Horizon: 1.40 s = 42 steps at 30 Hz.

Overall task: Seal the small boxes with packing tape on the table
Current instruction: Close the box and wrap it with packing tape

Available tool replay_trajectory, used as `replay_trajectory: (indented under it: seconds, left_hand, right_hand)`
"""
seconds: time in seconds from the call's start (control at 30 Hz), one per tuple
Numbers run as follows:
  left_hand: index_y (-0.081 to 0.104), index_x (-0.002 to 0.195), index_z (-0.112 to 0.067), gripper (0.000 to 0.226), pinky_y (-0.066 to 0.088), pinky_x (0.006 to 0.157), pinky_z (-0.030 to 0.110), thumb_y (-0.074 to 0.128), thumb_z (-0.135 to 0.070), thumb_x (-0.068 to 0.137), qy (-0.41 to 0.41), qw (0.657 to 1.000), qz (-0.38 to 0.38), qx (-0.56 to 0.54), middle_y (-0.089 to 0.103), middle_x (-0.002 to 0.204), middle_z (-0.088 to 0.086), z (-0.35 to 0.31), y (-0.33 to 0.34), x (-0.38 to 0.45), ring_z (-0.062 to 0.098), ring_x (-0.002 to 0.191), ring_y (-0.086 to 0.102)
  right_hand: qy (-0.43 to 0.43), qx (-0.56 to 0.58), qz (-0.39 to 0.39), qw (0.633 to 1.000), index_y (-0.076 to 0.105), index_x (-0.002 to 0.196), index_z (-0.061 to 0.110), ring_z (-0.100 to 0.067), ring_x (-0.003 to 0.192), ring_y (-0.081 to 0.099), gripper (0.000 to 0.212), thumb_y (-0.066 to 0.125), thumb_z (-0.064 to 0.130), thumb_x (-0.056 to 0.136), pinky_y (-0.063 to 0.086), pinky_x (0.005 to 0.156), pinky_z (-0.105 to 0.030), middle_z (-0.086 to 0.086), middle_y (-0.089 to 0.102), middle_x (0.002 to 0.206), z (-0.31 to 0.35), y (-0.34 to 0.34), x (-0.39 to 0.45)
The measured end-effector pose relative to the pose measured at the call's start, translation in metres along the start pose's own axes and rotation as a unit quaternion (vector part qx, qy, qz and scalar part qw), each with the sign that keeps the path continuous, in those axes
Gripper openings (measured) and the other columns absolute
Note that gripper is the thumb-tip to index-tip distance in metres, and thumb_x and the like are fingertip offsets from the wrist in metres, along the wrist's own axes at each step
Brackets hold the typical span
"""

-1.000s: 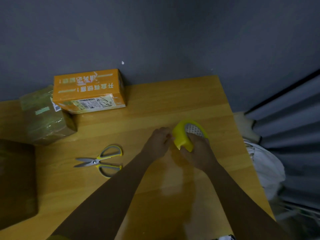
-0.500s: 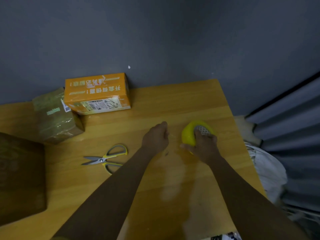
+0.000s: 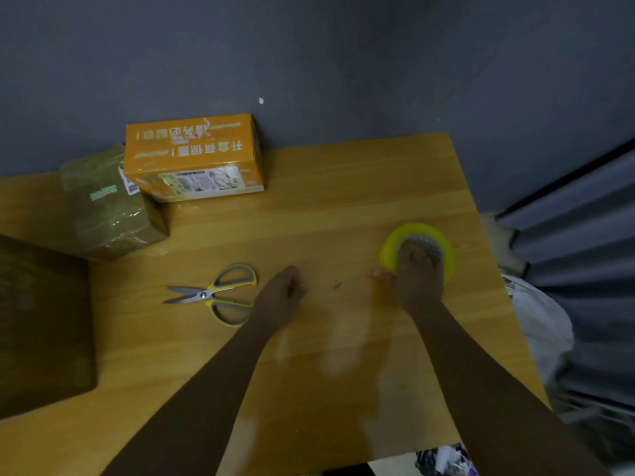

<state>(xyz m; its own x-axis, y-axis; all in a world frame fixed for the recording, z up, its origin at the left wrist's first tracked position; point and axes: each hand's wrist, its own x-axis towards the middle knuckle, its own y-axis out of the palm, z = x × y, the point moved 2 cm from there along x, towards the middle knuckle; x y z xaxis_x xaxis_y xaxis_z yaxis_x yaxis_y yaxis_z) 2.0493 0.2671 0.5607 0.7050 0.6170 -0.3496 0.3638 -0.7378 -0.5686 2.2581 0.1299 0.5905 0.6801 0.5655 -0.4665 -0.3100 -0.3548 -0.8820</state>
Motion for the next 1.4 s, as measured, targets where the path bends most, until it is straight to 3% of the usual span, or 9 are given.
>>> replay_trajectory:
  seconds: [0.13,0.23,0.33,0.43,0.63,0.87,1.0,1.17,1.4]
  left_hand:
    - [0.045,0.07,-0.027,0.03,0.034,0.062,0.021,0.061,-0.01,0.089,0.024,0.998,0.005,-0.06,0.049,0.066,-0.009,-0.001,-0.008,-0.001,-0.002,0.062,0.047]
    - [0.057,0.081,-0.022,0.007,0.039,0.072,0.017,0.053,-0.021,0.087,0.039,0.996,0.045,-0.059,0.057,0.076,-0.006,0.0,-0.012,-0.005,0.004,0.075,0.052]
    - [0.067,0.106,-0.007,0.022,0.038,0.083,0.021,0.05,-0.017,0.096,0.038,0.997,0.063,-0.005,0.067,0.104,0.007,0.011,-0.014,-0.011,0.021,0.097,0.058]
    - [0.063,0.121,-0.01,0.027,0.034,0.077,0.012,0.049,-0.012,0.098,-0.006,0.997,0.08,-0.014,0.067,0.116,0.008,0.014,-0.011,-0.026,0.023,0.107,0.061]
    - [0.056,0.129,-0.011,0.033,0.036,0.053,0.018,0.041,-0.012,0.101,-0.079,0.983,0.145,-0.084,0.058,0.08,0.007,0.008,0.011,-0.051,0.015,0.062,0.053]
    - [0.048,0.139,-0.019,0.038,0.037,0.053,0.024,0.04,-0.016,0.101,-0.077,0.981,0.151,-0.093,0.065,0.089,0.012,0.01,0.021,-0.073,0.02,0.072,0.056]
    - [0.048,0.14,-0.014,0.039,0.038,0.076,0.029,0.042,-0.011,0.101,-0.094,0.985,0.116,-0.086,0.063,0.122,0.019,0.001,0.022,-0.075,0.031,0.101,0.061]
    - [0.054,0.134,-0.015,0.035,0.037,0.086,0.029,0.045,-0.019,0.101,-0.119,0.991,0.037,-0.056,0.061,0.129,0.01,-0.009,0.029,-0.073,0.029,0.114,0.056]
    - [0.057,0.104,-0.02,0.025,0.048,0.08,0.042,0.057,-0.043,0.092,-0.18,0.98,-0.088,-0.008,0.059,0.104,0.008,-0.016,0.04,-0.057,0.03,0.099,0.059]
  right_hand:
    - [-0.009,0.047,-0.166,0.985,0.052,0.126,-0.002,-0.044,0.106,0.052,0.066,0.075,0.034,0.076,0.042,0.089,-0.054,-0.026,0.054,0.117,0.026,0.002,-0.034]
    - [-0.197,0.162,-0.287,0.923,0.065,0.101,0.006,-0.034,0.089,0.051,0.029,0.051,0.024,0.085,0.043,0.078,-0.041,-0.016,0.057,0.1,0.063,0.006,-0.058]
    - [-0.268,0.258,-0.226,0.9,0.066,0.1,0.007,-0.029,0.091,0.053,0.022,0.048,0.017,0.093,0.041,0.08,-0.034,-0.011,0.058,0.097,0.102,-0.016,-0.05]
    - [-0.32,0.219,-0.077,0.919,0.069,0.105,0.012,-0.026,0.098,0.056,0.018,0.055,0.018,0.096,0.044,0.08,-0.035,-0.008,0.064,0.101,0.148,-0.042,-0.024]
    - [-0.428,0.05,0.104,0.896,0.073,0.1,0.016,-0.019,0.094,0.062,0.022,0.071,0.032,0.085,0.044,0.072,-0.029,-0.001,0.07,0.101,0.223,-0.041,-0.005]
    - [-0.503,-0.089,0.056,0.858,0.059,0.109,0.01,-0.028,0.106,0.052,0.061,0.072,0.058,0.074,0.043,0.081,-0.036,-0.01,0.056,0.111,0.26,-0.005,-0.011]
    - [-0.538,-0.106,0.03,0.836,0.059,0.112,0.009,-0.032,0.11,0.054,0.051,0.065,0.05,0.081,0.044,0.084,-0.037,-0.013,0.059,0.114,0.263,-0.001,-0.008]
    - [-0.521,-0.144,0.006,0.842,0.057,0.116,0.006,-0.033,0.111,0.055,0.047,0.063,0.04,0.084,0.046,0.086,-0.037,-0.016,0.058,0.12,0.234,-0.021,0.014]
    - [-0.446,0.054,0.064,0.891,0.058,0.113,0.006,-0.032,0.106,0.058,0.04,0.07,0.023,0.08,0.04,0.077,-0.033,-0.017,0.061,0.115,0.157,-0.043,0.035]
